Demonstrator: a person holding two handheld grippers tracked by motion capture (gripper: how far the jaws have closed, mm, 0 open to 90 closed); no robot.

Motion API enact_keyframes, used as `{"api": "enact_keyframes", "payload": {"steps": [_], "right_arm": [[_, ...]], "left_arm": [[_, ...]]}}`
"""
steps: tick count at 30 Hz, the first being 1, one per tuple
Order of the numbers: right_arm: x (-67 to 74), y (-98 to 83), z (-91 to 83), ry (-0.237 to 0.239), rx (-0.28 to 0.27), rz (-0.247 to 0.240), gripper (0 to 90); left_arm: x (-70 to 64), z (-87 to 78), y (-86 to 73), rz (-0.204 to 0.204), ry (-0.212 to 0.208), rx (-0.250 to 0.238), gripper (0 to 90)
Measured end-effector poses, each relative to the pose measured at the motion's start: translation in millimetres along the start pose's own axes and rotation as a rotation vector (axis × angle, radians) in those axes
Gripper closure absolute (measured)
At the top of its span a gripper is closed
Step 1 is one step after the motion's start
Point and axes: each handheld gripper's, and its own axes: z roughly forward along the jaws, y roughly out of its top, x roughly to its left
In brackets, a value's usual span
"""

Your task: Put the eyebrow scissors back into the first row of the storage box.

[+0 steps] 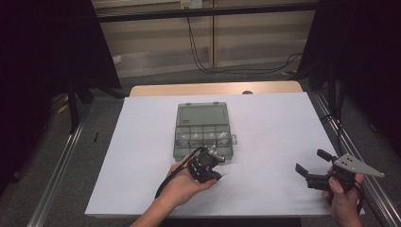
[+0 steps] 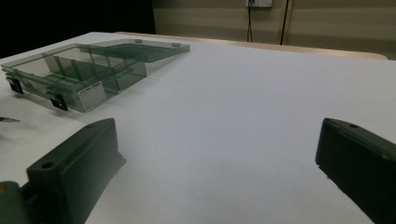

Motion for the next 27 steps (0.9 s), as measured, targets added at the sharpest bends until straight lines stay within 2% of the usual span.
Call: {"api": "enact_keyframes", "payload": {"steps": [1,2,3,4,5,6,13,16,18,19,21,27], "right_arm": [[-0.1,-0.1,-0.3,-0.001,-0.004,-0.002,0.0],[0.1,0.0,-0.7,0.000,-0.003,0.000,0.0],[0.1,0.0,-1.0,0.001,-0.004,0.000,0.0],[0.3,-0.1,-1.1,0.001,-0.004,0.000,0.0],[0.3,-0.1,-1.1,0.001,-0.004,0.000,0.0],[0.5,-0.2,-1.0,0.001,-0.002,-0.001,0.0],[2.5,-0.8,0.2,-0.005,0.004,-0.010,0.0],[3.0,-1.1,0.6,-0.003,0.006,-0.015,0.0],[3.3,-1.2,0.7,-0.004,0.008,-0.014,0.0],[3.2,-1.2,0.9,-0.004,0.007,-0.016,0.0],[3.2,-1.3,0.9,-0.005,0.007,-0.016,0.0],[3.4,-1.5,1.6,-0.011,0.008,-0.018,0.0]], "left_arm": [[2.7,-2.1,1.4,0.028,0.000,0.014,89.2],[3.5,-3.6,2.6,0.028,0.000,0.014,89.2],[3.3,-4.0,3.1,0.007,-0.004,-0.004,89.2],[5.0,-5.7,4.0,0.024,-0.003,0.005,89.2],[4.4,-5.7,5.2,-0.003,-0.003,-0.028,89.2],[6.5,-8.0,6.3,0.017,0.001,-0.012,89.2],[13.8,-20.1,13.2,-0.002,0.004,-0.039,89.2],[18.5,-25.1,15.8,0.014,0.011,-0.044,89.2],[20.2,-27.1,16.9,0.004,0.014,-0.056,89.2],[20.3,-27.9,17.6,-0.017,0.013,-0.068,89.2],[22.9,-30.9,19.3,0.003,0.021,-0.061,89.2],[28.6,-36.4,23.3,0.006,0.022,-0.071,89.2]]}}
